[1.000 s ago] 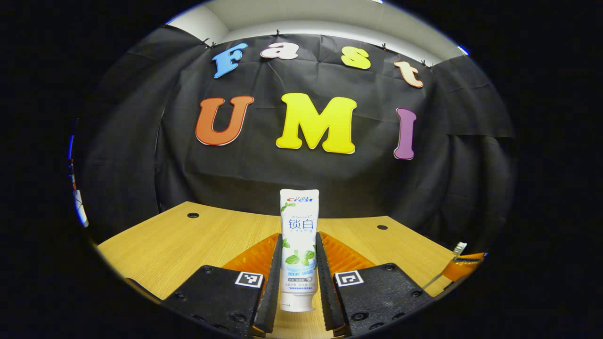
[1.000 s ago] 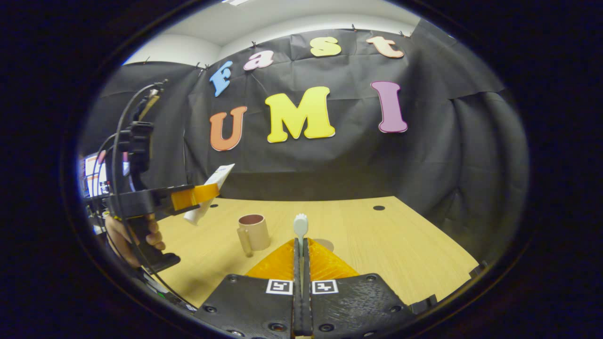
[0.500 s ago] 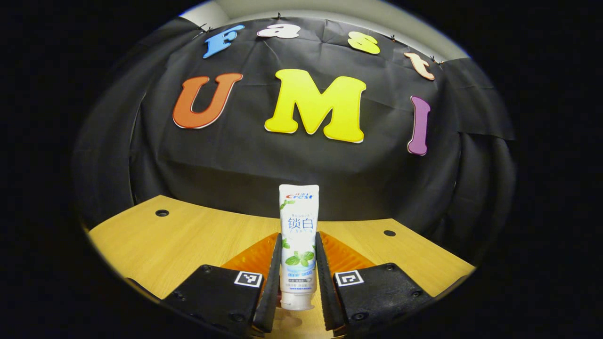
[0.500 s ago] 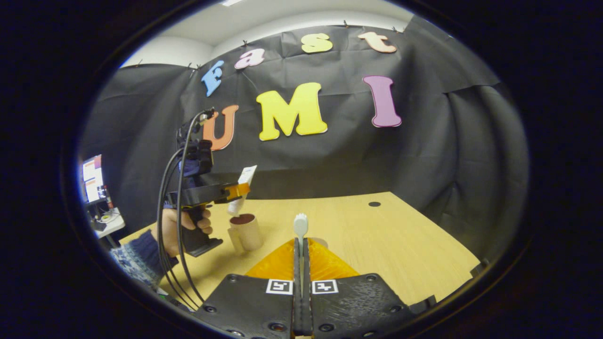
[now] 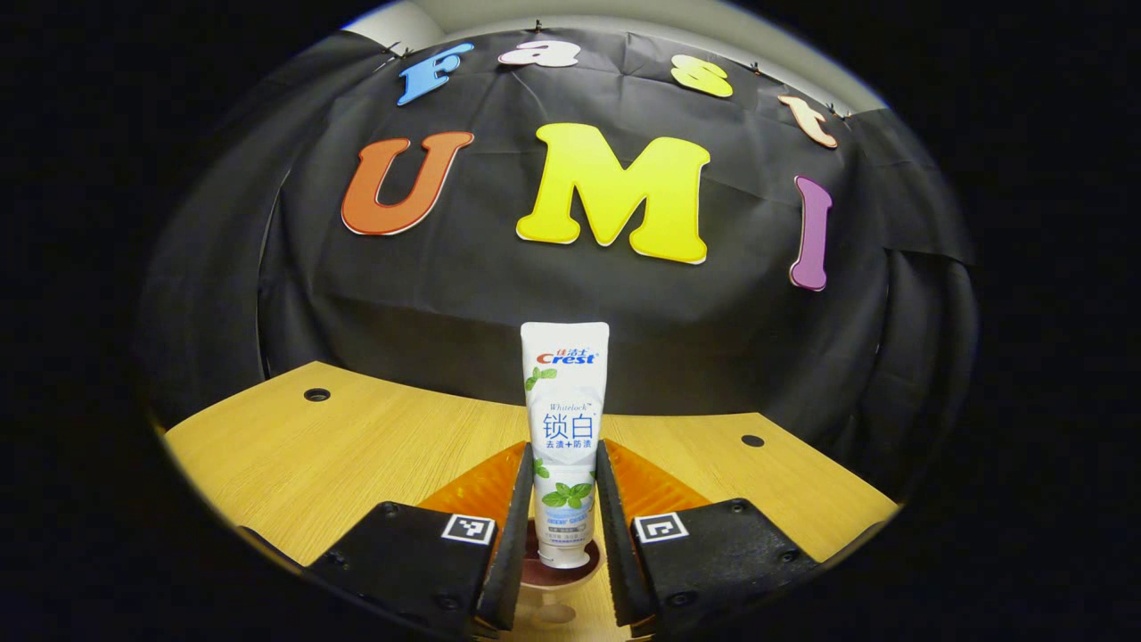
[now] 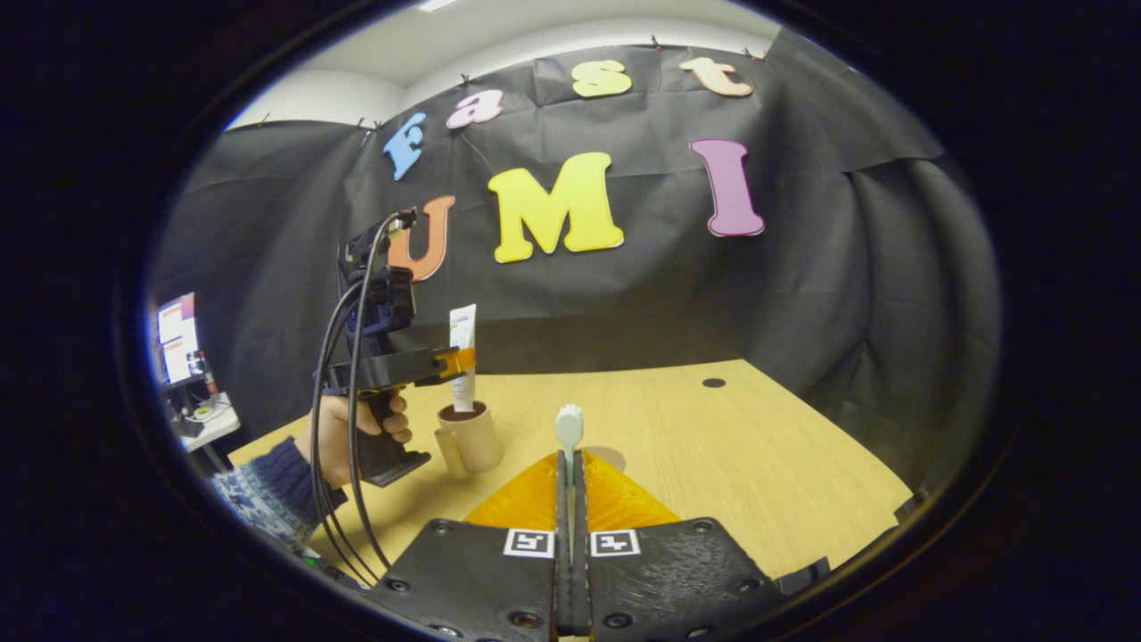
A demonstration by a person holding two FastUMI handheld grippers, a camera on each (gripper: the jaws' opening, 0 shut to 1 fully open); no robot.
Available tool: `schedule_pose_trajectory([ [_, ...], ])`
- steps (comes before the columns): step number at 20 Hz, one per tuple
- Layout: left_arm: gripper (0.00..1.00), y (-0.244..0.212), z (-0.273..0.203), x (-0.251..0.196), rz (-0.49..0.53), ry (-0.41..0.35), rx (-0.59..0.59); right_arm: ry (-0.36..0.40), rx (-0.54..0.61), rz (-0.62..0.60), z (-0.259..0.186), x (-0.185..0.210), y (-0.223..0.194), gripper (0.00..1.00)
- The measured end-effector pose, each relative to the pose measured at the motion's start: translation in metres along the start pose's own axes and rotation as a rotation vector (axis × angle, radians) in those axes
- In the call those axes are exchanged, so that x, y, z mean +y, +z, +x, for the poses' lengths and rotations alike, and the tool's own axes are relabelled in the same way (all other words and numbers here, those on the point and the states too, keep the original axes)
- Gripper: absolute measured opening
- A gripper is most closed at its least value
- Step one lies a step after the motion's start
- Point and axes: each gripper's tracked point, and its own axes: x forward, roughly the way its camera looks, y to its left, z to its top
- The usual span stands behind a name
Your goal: Put the toothbrush and toothpaste on the desktop into the cup, then pick up the cup and place it on the coaster on the desktop.
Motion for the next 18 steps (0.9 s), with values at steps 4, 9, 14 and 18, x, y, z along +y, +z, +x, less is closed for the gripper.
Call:
schedule_pose_trajectory([
  [4,0.46,-0.01,0.002,0.004,-0.012,0.008,0.031,0.005,0.006,-0.01,0.002,0.002,-0.003,0.0],
  [9,0.75,0.007,-0.006,0.009,0.022,0.028,-0.024,0.004,0.007,-0.017,0.001,0.003,-0.005,0.0],
  [14,1.0,0.022,-0.035,0.013,0.053,0.038,-0.047,0.004,-0.008,-0.019,0.004,0.007,-0.001,0.0],
  [18,0.98,0.027,-0.065,0.017,0.066,0.02,-0.09,0.009,-0.057,-0.03,0.009,0.013,0.016,0.0],
])
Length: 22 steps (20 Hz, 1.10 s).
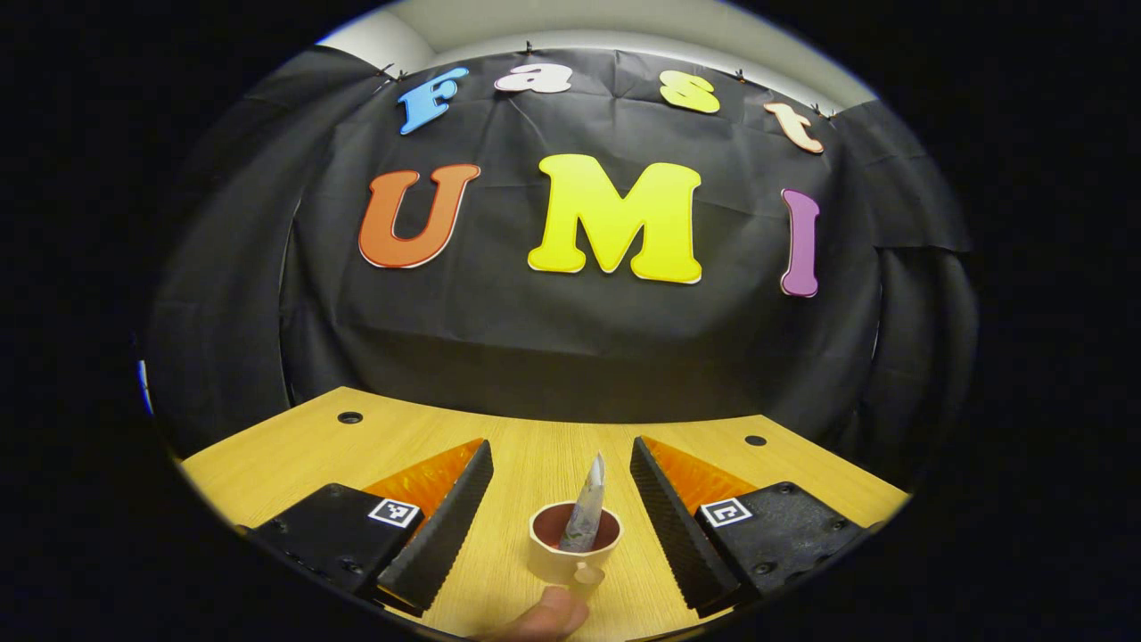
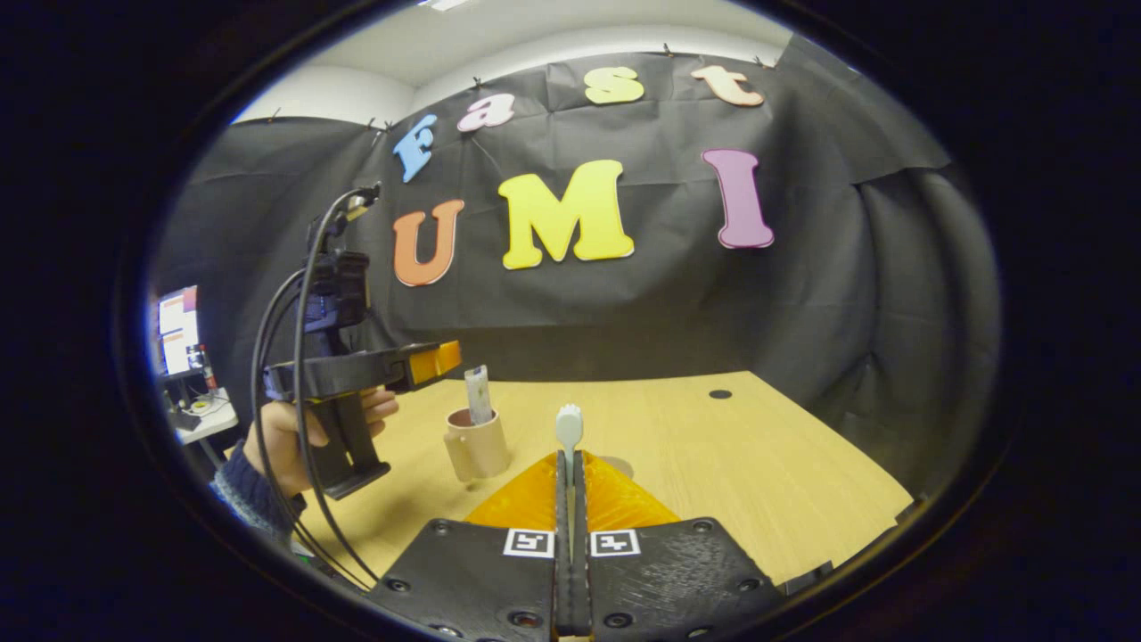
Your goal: Put the toothbrush and toothpaste on the desktop into the cup, then pick up the cup and place it on the coaster on the desktop.
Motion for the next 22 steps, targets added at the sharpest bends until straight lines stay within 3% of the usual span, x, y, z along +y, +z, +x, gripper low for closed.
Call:
schedule_pose_trajectory([
  [7,0.98,-0.001,-0.064,0.042,0.017,0.006,-0.065,0.026,-0.007,0.021,0.041,0.025,0.04,0.0],
  [11,0.98,-0.014,-0.097,0.071,0.063,0.039,-0.056,0.06,-0.02,0.031,0.071,0.06,0.074,0.01],
  [16,0.98,-0.044,-0.136,0.087,0.04,0.045,-0.004,0.109,-0.04,-0.001,0.118,0.119,0.104,0.0],
  [22,0.98,-0.06,-0.162,0.098,0.006,0.041,0.004,0.127,-0.044,-0.077,0.171,0.179,0.096,0.0],
])
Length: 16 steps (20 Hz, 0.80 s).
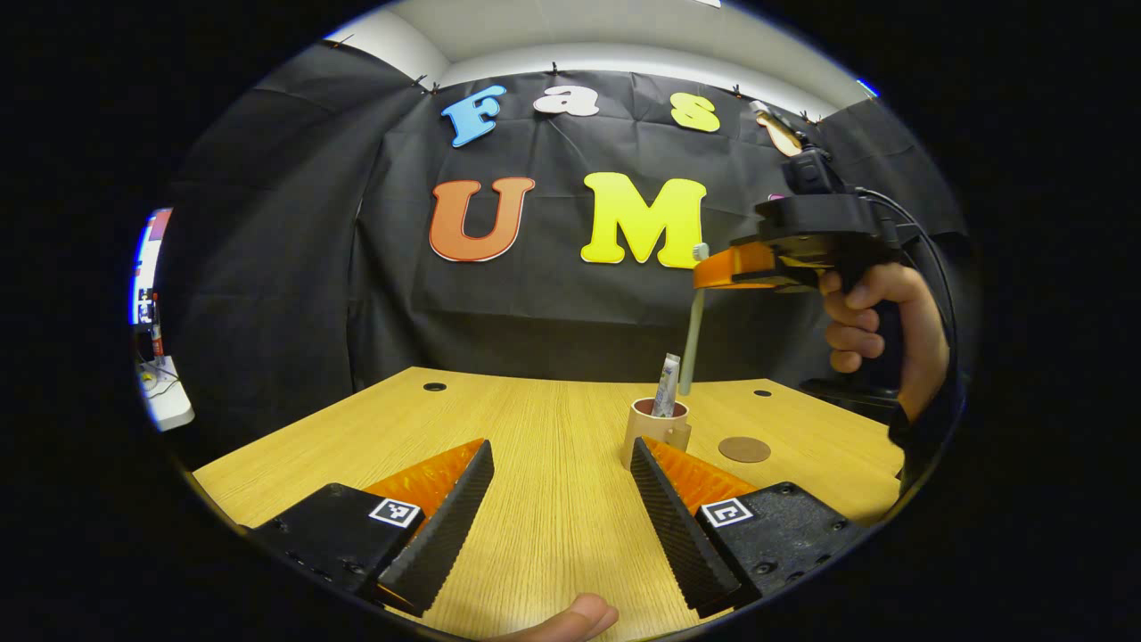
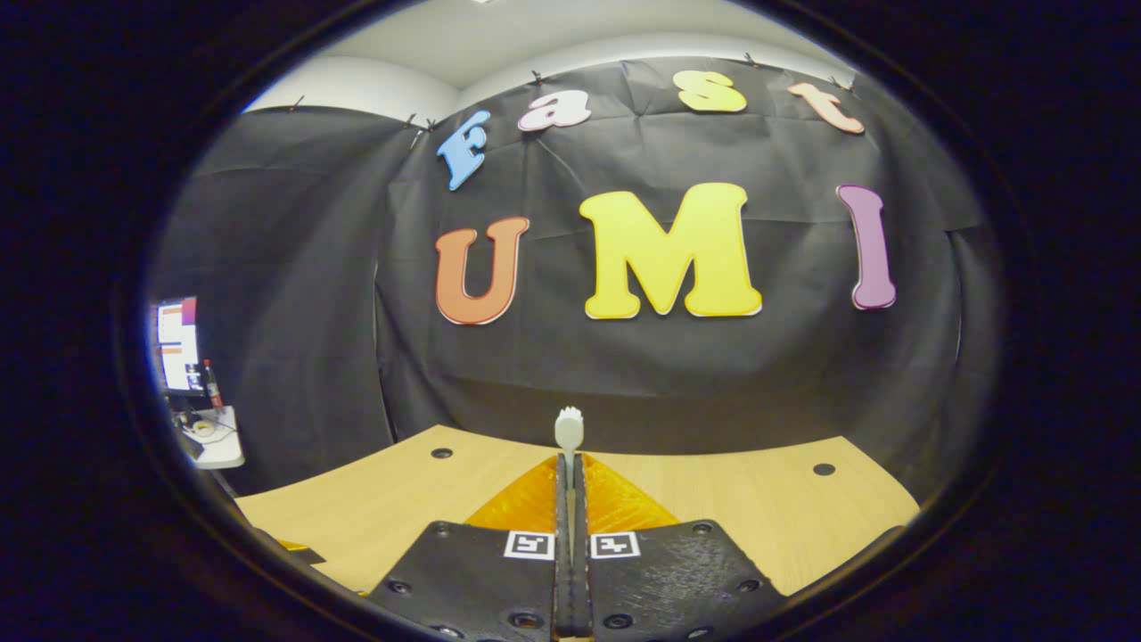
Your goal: Put the toothbrush and toothpaste on the desktop into the cup, then pick up the cup and place it on the coaster on the desktop.
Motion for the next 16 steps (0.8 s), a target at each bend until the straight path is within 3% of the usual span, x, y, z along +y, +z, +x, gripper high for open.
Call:
schedule_pose_trajectory([
  [2,0.98,-0.001,-0.004,0.009,-0.021,0.015,-0.017,-0.043,0.011,-0.03,0.012,0.001,-0.01,0.0],
  [6,0.98,-0.011,-0.008,0.022,-0.049,0.02,-0.012,-0.043,0.036,-0.01,0.026,0.016,-0.024,0.0],
  [11,0.98,-0.029,-0.009,0.034,-0.097,0.021,0.021,-0.091,0.023,-0.068,0.034,0.011,-0.03,0.01],
  [14,0.98,-0.046,-0.007,0.041,-0.104,0.039,0.072,-0.127,-0.006,-0.108,0.027,0.001,-0.029,0.93],
  [16,0.98,-0.053,-0.004,0.044,-0.11,0.047,0.096,-0.144,-0.02,-0.128,0.021,-0.006,-0.03,0.95],
])
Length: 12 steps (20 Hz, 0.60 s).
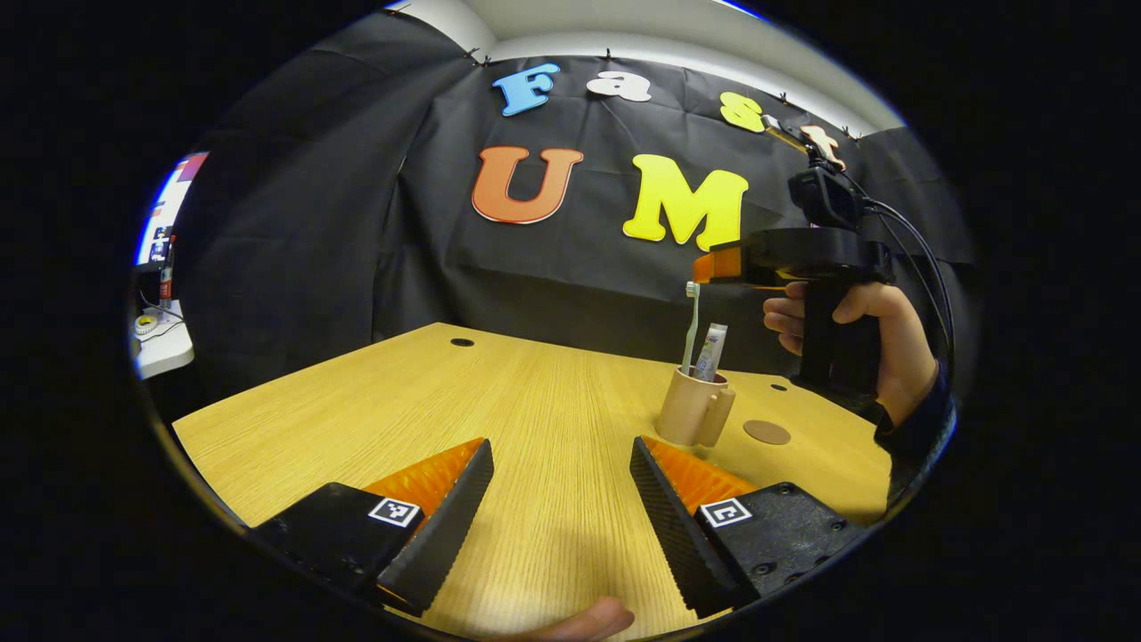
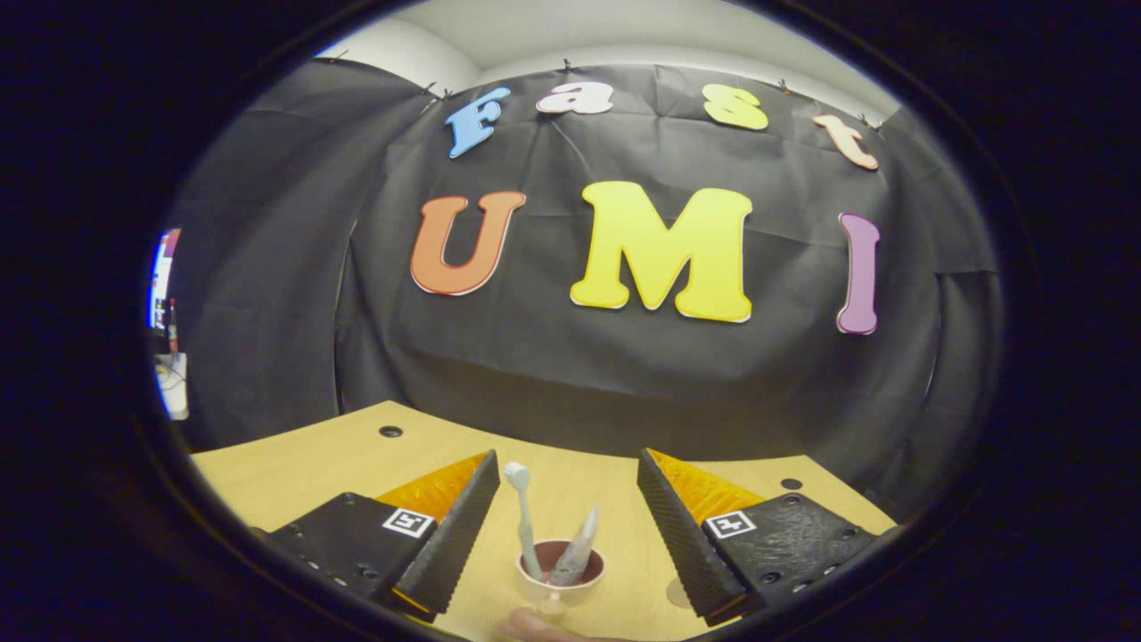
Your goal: Put the toothbrush and toothpaste on the desktop into the cup, then pick up the cup and place it on the coaster on the desktop.
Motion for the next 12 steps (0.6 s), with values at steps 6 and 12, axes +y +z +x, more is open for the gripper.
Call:
schedule_pose_trajectory([
  [6,0.98,0.003,0.018,-0.013,-0.017,0.005,0.035,-0.028,-0.016,0.049,-0.034,-0.036,0.007,0.95],
  [12,0.97,0.012,0.047,-0.047,0.068,-0.022,0.109,-0.062,-0.119,0.041,-0.104,-0.095,0.019,0.95],
])
